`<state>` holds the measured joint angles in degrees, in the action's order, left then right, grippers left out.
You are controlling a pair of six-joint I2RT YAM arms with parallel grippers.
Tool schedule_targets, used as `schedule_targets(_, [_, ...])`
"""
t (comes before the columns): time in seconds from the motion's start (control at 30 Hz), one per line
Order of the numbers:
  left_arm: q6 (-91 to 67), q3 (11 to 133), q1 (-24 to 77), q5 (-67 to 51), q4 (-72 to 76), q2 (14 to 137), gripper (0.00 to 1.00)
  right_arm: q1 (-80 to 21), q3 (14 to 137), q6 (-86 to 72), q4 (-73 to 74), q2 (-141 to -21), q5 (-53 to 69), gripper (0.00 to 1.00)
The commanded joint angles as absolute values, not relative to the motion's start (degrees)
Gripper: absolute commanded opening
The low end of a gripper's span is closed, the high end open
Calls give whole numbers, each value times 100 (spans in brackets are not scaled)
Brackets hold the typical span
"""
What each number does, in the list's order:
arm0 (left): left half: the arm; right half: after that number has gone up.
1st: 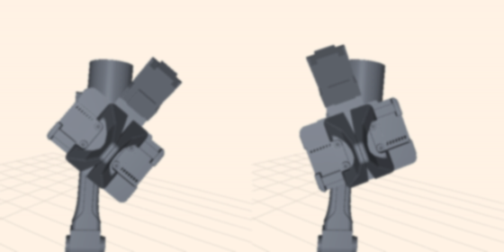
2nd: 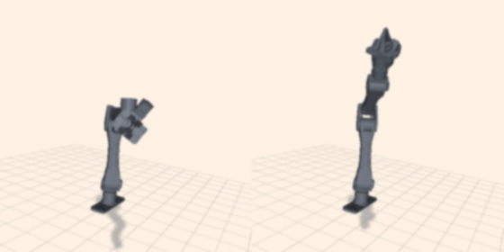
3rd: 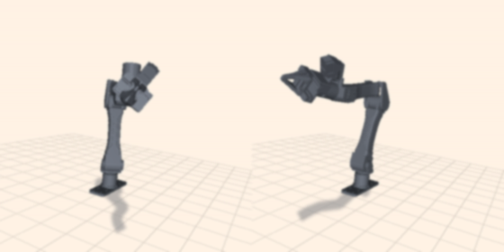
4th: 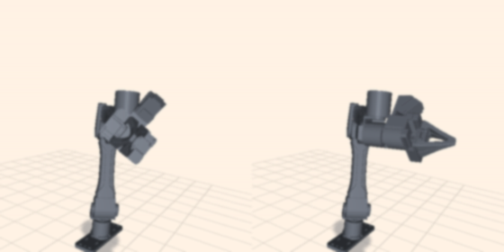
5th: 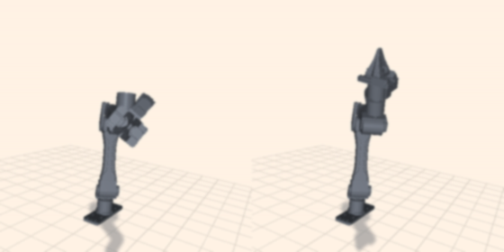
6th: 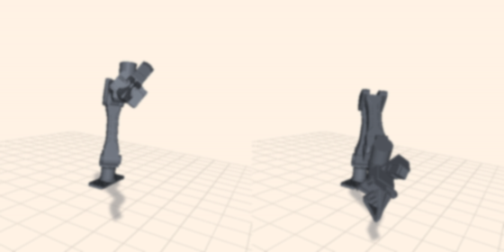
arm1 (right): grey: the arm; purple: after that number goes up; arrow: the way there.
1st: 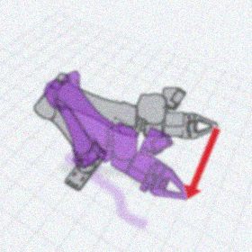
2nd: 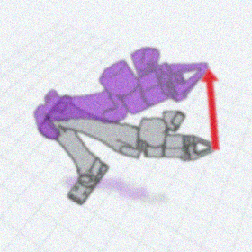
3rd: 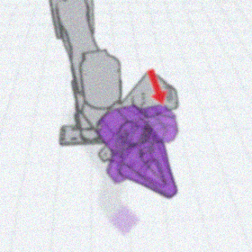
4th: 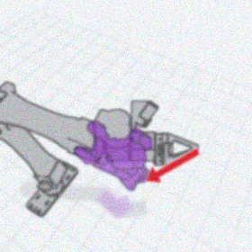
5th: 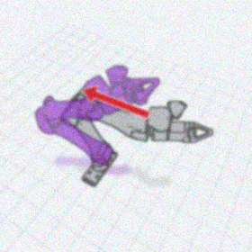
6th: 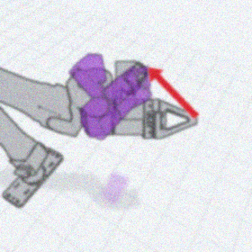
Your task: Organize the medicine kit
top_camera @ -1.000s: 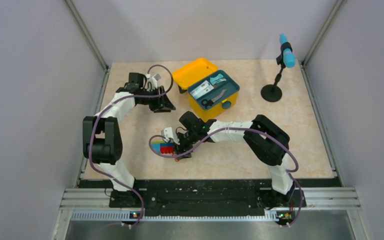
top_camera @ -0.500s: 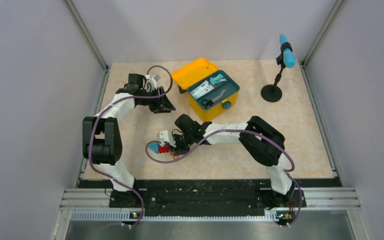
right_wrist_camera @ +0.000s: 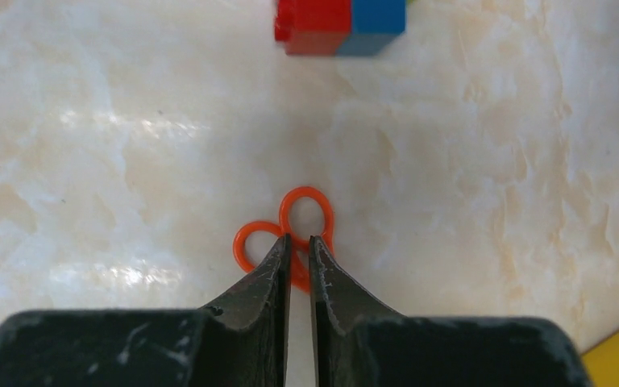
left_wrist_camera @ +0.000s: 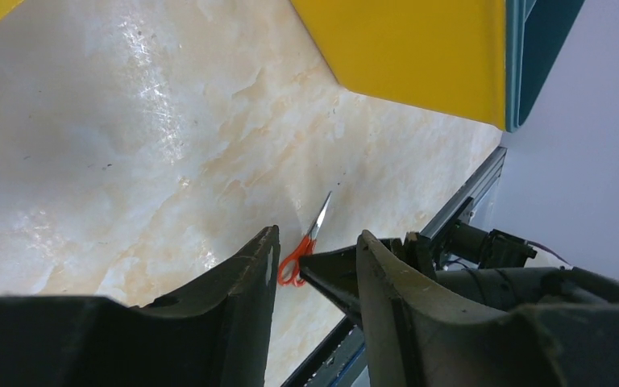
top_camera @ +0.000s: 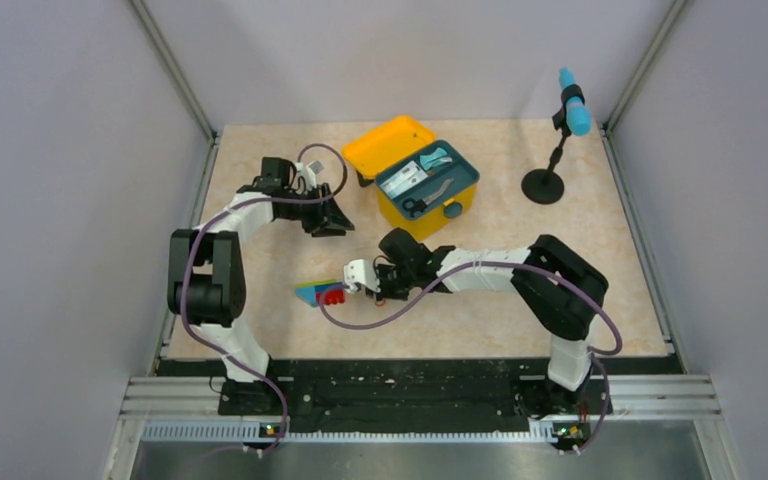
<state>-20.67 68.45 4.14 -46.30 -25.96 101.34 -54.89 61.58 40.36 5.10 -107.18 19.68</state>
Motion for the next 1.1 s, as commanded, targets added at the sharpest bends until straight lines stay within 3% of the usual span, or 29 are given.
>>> schedule_targets(0.0, [-2101,6878,473,-4798,-2393,10198,45,-5136,5891,3939,1462,-10725,1790,11])
schedule_targets(0.33, [-2127,6957,536,-4883,-2417,10306,45,-5056,6346,3560,1377,-10413,2365,39])
schedule_targets(0.6, [-2480,6641,598,-4980,-2266,10401,45,-5056,6573,3670,1448,-10877,2705,47])
schedule_targets(0.67, [-2640,6535,598,-4960,-2197,10425,45,-5054,6559,3813,1485,-11028,2734,44])
schedule_targets(0.83, [-2797,6477,638,-4983,-2288,10565,45,-5054,6404,4064,1550,-11196,2553,16])
schedule_targets(1.07, [-2934,6126,838,-4973,-2230,10676,45,-5056,5992,3975,959,-11021,2173,8])
